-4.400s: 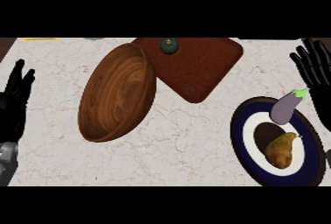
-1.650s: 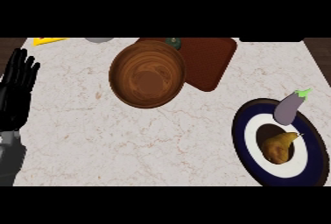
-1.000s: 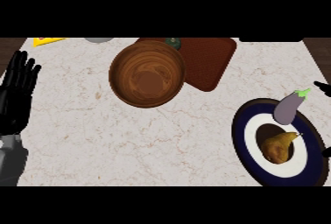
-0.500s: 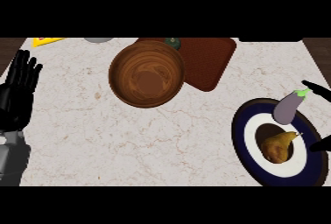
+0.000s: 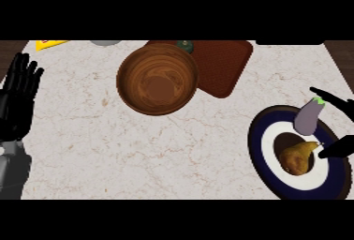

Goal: Pick the eggplant from the plate and place it in the bowl

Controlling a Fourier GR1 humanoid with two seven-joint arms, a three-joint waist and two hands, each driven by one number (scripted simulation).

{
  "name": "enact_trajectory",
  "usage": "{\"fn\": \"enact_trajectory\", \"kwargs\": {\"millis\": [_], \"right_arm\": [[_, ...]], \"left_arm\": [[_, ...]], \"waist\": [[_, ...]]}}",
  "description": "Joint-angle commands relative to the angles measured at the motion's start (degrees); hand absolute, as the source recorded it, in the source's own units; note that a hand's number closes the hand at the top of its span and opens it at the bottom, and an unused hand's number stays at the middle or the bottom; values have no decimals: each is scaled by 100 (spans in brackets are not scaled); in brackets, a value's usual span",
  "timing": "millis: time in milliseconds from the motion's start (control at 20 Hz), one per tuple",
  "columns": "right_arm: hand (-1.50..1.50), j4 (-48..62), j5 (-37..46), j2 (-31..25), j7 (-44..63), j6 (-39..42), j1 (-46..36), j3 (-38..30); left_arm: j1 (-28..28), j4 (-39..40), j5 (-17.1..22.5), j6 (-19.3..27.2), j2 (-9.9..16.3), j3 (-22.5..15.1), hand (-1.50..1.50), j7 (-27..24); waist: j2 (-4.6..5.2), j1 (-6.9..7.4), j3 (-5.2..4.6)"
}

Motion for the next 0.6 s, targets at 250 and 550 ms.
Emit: {"fn": "enact_trajectory", "kwargs": {"millis": [250, 550], "right_arm": [[-150, 1381, 681, 312, -501, -683, -325, 82], [-150, 1376, 902, 451, -397, -803, -492, 125]], "left_arm": [[164, -330, -23, -111, -122, 17, 0, 178], [77, -37, 42, -355, 39, 336, 0, 6]], "waist": [[3, 29, 2], [3, 10, 0]]}}
